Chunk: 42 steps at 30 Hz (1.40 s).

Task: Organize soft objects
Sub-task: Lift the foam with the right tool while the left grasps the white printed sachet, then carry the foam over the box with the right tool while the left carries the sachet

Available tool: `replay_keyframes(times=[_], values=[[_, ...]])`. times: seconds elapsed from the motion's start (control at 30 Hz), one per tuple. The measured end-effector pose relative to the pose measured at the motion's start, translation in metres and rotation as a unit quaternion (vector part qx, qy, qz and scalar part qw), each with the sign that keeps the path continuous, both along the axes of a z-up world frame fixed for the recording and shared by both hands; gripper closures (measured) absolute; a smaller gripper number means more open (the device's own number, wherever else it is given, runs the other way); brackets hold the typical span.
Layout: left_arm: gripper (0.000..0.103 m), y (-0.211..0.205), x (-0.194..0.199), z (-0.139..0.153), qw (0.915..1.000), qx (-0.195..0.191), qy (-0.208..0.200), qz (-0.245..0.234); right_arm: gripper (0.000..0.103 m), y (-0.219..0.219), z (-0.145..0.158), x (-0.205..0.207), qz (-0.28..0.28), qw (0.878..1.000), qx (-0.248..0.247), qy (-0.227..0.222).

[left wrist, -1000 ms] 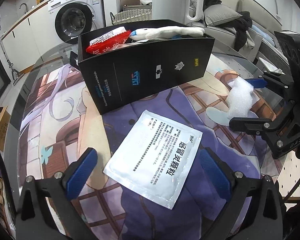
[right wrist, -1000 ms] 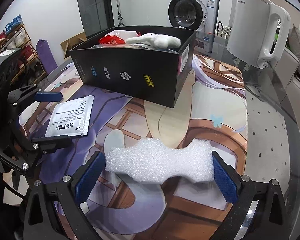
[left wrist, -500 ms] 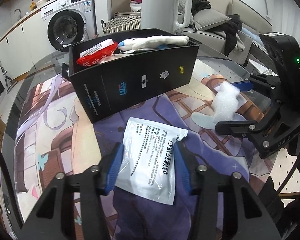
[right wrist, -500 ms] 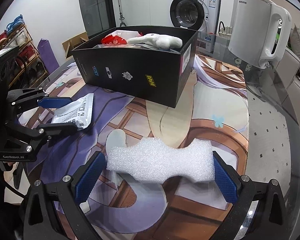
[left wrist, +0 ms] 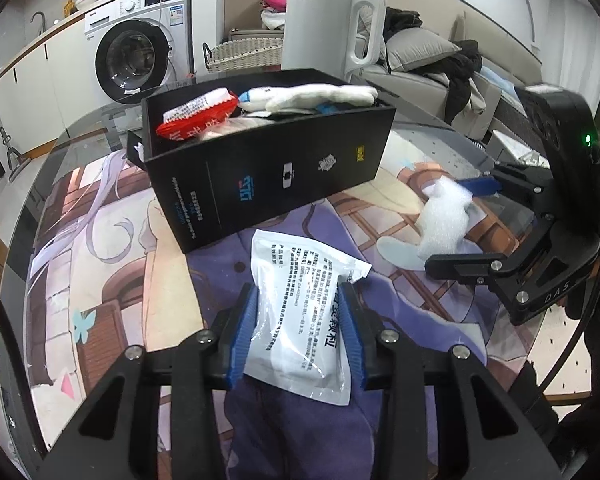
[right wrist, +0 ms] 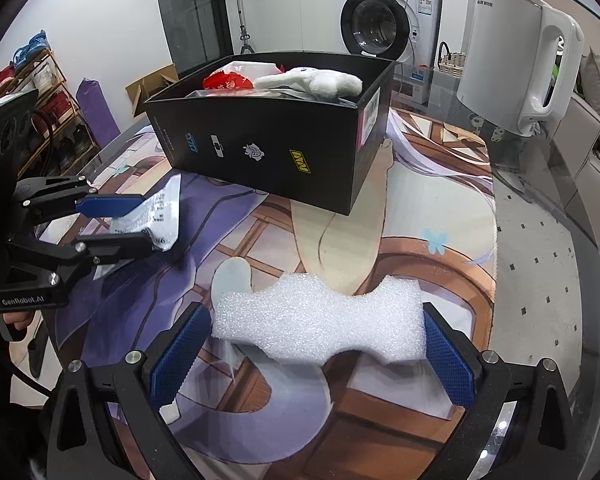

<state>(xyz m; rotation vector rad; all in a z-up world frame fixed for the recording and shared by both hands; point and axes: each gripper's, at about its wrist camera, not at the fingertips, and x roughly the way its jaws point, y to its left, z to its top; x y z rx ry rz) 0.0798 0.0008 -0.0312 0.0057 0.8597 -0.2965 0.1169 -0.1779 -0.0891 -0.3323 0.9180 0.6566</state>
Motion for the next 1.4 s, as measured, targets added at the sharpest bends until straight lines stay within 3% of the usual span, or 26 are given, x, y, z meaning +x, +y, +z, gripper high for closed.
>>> replay_keyframes(times=[0.47,0.57,0.6,0.8,1.4], values=[[0.065,0.008,-0.002,0.017,0.999,-0.031,-0.03,0.01,0.001,-0.003,0.001,0.001,0.009,1.0,-0.009,0.003],[0.064,0.01,-0.003,0.021,0.9984,-0.039,-0.037,0.015,0.005,-0.001,0.001,-0.002,0.015,1.0,-0.013,0.003],[0.064,0.011,-0.004,0.022,0.9982,-0.041,-0.041,0.017,0.011,0.0,0.001,-0.003,0.019,1.0,-0.015,0.002],[0.064,0.013,-0.005,0.029,0.997,-0.052,-0.053,0.022,0.012,0.002,0.005,-0.011,0.037,0.999,-0.016,-0.013],[0.064,0.023,-0.011,0.053,0.9901,-0.074,-0.104,0.059,0.012,-0.005,0.049,-0.02,0.026,0.995,0.05,-0.085]])
